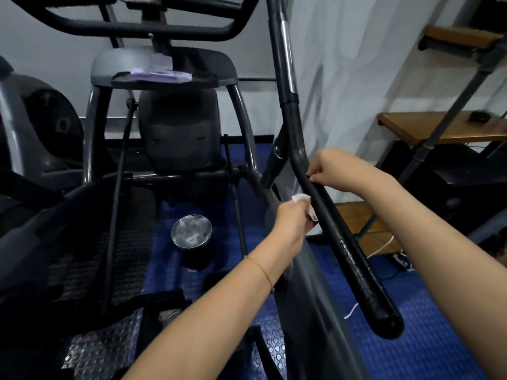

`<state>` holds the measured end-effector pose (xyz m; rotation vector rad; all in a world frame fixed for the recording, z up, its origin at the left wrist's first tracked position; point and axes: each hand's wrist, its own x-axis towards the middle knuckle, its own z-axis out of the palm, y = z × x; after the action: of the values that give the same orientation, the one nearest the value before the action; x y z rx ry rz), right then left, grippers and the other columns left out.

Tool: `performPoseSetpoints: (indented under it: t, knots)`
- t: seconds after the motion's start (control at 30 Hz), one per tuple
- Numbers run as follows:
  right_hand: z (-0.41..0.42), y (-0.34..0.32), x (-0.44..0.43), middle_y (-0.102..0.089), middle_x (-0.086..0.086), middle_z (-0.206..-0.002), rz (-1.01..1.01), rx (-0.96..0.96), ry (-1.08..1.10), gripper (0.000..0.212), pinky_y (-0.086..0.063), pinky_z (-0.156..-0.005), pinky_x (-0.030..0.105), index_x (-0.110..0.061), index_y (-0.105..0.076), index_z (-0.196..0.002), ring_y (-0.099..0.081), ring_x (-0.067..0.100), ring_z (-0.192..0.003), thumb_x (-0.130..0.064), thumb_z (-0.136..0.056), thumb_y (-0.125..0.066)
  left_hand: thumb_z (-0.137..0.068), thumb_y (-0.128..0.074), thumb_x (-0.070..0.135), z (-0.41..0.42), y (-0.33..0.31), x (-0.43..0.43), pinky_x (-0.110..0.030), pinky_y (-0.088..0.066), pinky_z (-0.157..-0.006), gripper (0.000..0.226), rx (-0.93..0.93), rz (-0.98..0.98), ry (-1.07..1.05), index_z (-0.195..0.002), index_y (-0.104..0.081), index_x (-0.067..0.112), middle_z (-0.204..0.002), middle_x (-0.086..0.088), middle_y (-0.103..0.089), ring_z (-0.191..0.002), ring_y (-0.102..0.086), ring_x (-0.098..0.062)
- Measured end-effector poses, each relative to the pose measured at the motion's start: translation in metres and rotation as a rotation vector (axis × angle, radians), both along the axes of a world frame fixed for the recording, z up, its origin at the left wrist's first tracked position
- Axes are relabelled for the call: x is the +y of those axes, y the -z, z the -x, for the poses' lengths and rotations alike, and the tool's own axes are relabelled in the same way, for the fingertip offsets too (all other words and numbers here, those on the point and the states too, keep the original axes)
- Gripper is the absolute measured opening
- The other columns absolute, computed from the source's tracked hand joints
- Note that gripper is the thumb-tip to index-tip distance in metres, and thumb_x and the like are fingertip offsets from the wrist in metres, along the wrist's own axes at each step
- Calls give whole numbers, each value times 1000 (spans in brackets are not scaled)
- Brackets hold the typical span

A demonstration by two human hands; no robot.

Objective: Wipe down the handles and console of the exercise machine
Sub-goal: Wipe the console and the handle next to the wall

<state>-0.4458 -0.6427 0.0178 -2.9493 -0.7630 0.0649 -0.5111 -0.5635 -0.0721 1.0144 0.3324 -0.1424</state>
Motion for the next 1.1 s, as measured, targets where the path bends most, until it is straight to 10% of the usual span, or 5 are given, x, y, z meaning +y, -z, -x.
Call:
performPoseSetpoints:
  t: [0.63,1.1]
  knots:
    - [3,12,-7,-54,7,-120,111,-74,-91,26,-47,-89,34,-10,-67,-108,-58,26,-104,-8,-90,-49,-91,-30,-7,-110,-28,48,-20,-53,-47,34,-12,87,-124,-63,-45,7,-70,-12,-50,-54,-56,-17]
    - [-6,12,-13,-61,14,-113,-26,16,-45,23,-46,-92,43,1,-67,-105,-58,30,-103,-2,-91,-49,-102,-28,9,-16,2,21,-25,-53,-63,31,-42,185,192,-92,-58,7,-83,-7,-65,-70,-62,-15]
